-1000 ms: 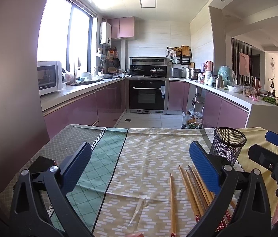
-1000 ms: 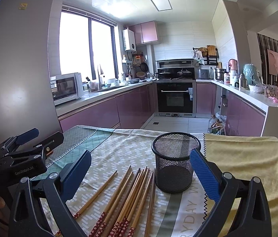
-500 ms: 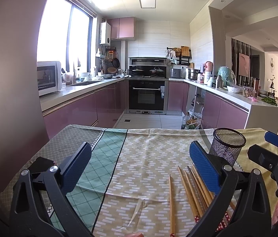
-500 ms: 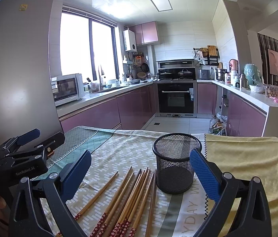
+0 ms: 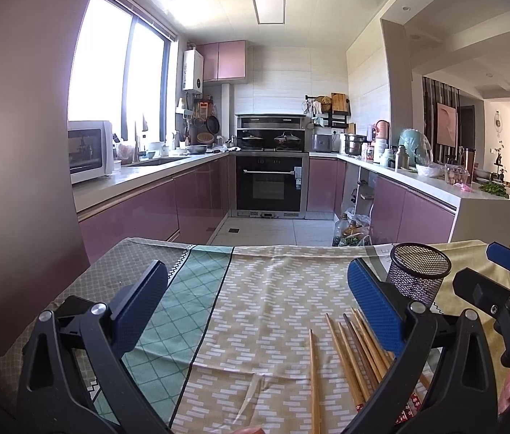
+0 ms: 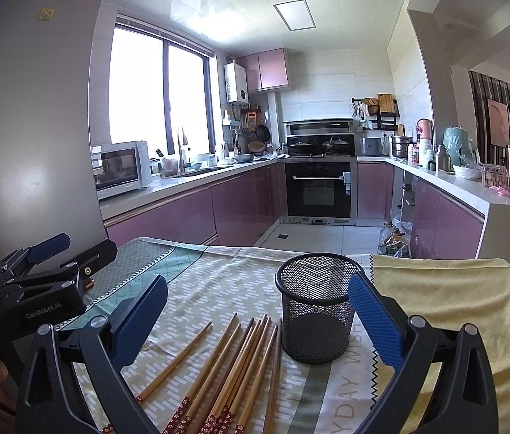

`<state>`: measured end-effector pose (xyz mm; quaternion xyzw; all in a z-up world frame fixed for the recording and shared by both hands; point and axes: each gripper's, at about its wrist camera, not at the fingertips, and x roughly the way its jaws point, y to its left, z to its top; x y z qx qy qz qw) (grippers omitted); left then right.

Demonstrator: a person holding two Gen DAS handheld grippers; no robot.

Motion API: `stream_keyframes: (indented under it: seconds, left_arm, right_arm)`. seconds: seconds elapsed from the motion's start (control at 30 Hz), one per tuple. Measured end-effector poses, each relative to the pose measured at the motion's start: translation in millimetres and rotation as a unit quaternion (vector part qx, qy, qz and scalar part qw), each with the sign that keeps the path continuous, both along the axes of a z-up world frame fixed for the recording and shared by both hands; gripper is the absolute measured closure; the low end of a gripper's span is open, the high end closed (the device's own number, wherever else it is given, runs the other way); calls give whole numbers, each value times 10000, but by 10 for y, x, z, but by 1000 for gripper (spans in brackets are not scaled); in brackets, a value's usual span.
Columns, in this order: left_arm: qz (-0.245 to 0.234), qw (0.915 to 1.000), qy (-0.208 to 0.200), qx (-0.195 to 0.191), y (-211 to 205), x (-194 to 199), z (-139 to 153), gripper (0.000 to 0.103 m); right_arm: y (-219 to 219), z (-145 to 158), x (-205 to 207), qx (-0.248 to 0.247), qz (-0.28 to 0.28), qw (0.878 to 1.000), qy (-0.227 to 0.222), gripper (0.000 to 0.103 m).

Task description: Organize utensils

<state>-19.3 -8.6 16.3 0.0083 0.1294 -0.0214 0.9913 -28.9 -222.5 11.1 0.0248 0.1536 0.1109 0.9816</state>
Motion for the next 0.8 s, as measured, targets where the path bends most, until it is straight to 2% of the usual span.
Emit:
stream_keyframes:
  seconds: [0.8]
  left_arm:
    - [-51,10000,-33,-34,15,19,-17,5]
  right_arm:
    - [-62,-7,-17,75,-25,9999,-76,6]
